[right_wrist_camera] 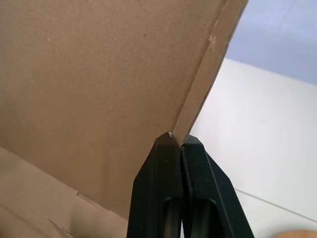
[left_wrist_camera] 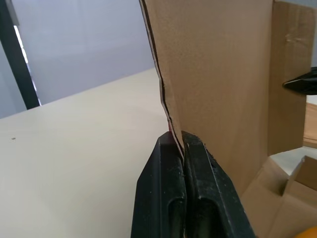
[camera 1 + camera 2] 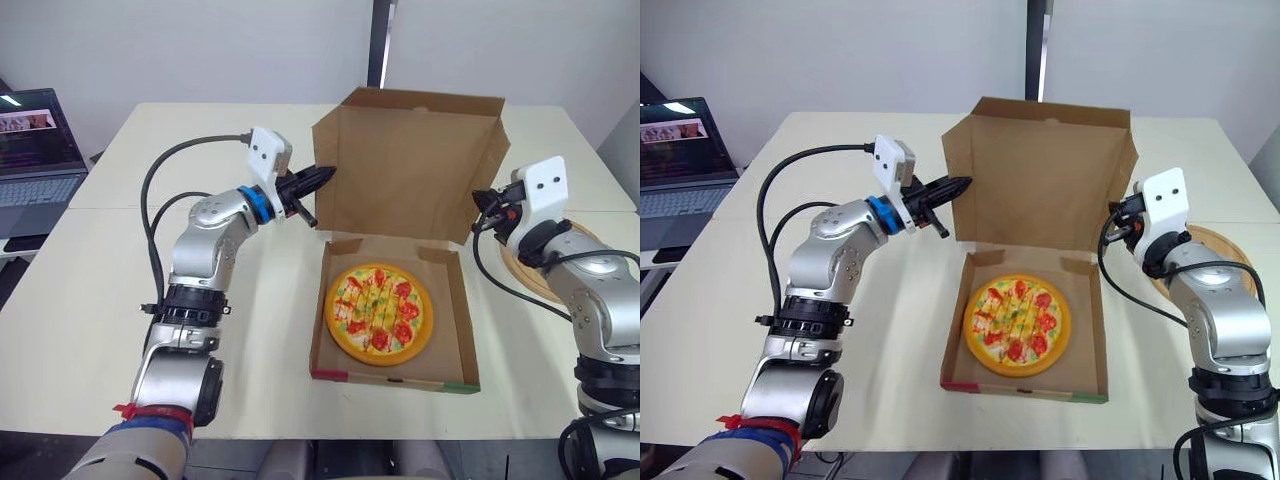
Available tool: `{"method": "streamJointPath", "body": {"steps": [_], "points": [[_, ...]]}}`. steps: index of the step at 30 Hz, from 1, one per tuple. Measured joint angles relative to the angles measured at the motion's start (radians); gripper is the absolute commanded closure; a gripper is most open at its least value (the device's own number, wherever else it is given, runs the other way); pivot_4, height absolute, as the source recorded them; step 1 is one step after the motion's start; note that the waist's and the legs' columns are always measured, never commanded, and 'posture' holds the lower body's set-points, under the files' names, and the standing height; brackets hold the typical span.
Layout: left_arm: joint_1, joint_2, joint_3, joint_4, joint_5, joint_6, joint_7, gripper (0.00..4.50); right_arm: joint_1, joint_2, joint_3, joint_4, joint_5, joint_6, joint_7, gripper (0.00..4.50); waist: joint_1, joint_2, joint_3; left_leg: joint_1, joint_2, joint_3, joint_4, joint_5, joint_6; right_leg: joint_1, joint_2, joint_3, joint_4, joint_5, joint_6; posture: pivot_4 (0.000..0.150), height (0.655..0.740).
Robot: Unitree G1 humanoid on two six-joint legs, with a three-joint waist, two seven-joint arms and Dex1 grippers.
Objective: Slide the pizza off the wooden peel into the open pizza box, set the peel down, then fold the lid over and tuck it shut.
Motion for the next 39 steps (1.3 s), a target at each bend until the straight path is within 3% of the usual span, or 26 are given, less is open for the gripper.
{"method": "streamJointPath", "body": {"steps": [5, 11, 19, 39], "points": [[-0.001, -0.049, -0.006, -0.022, 0.041, 0.003, 0.103, 4.50, 0.001, 0.045, 0.007, -0.005, -0.045, -0.027, -0.057, 4.46, -0.009, 0.000, 0.000, -0.001, 0.000, 0.000, 0.000, 0.000, 0.000, -0.002, 0.000, 0.001, 0.001, 0.000, 0.000, 0.150, 0.7341], [0.109, -0.128, -0.004, -0.226, 0.052, 0.088, 0.268, 4.50, 0.045, 0.113, 0.012, -0.083, -0.079, -0.034, -0.118, 4.46, -0.019, 0.001, 0.000, -0.001, 0.000, 0.001, 0.000, 0.000, 0.000, -0.003, 0.000, 0.001, 0.002, 0.000, 0.000, 0.150, 0.7341], [0.224, -0.191, -0.015, -0.428, 0.051, 0.166, 0.366, 4.50, 0.100, 0.158, 0.012, -0.155, -0.112, -0.040, -0.159, 4.46, -0.017, 0.001, -0.001, -0.001, 0.000, 0.001, 0.000, 0.000, 0.000, -0.002, 0.000, 0.001, 0.002, 0.000, 0.000, 0.150, 0.7341], [0.446, -0.171, 0.028, -0.758, -0.203, 0.379, 0.384, 4.50, 0.296, 0.288, 0.015, -0.402, -0.117, -0.012, -0.229, 4.46, -0.016, 0.005, -0.004, -0.001, 0.000, 0.001, 0.000, 0.000, 0.000, -0.001, 0.000, 0.002, 0.002, 0.000, 0.000, 0.150, 0.7341]]}}
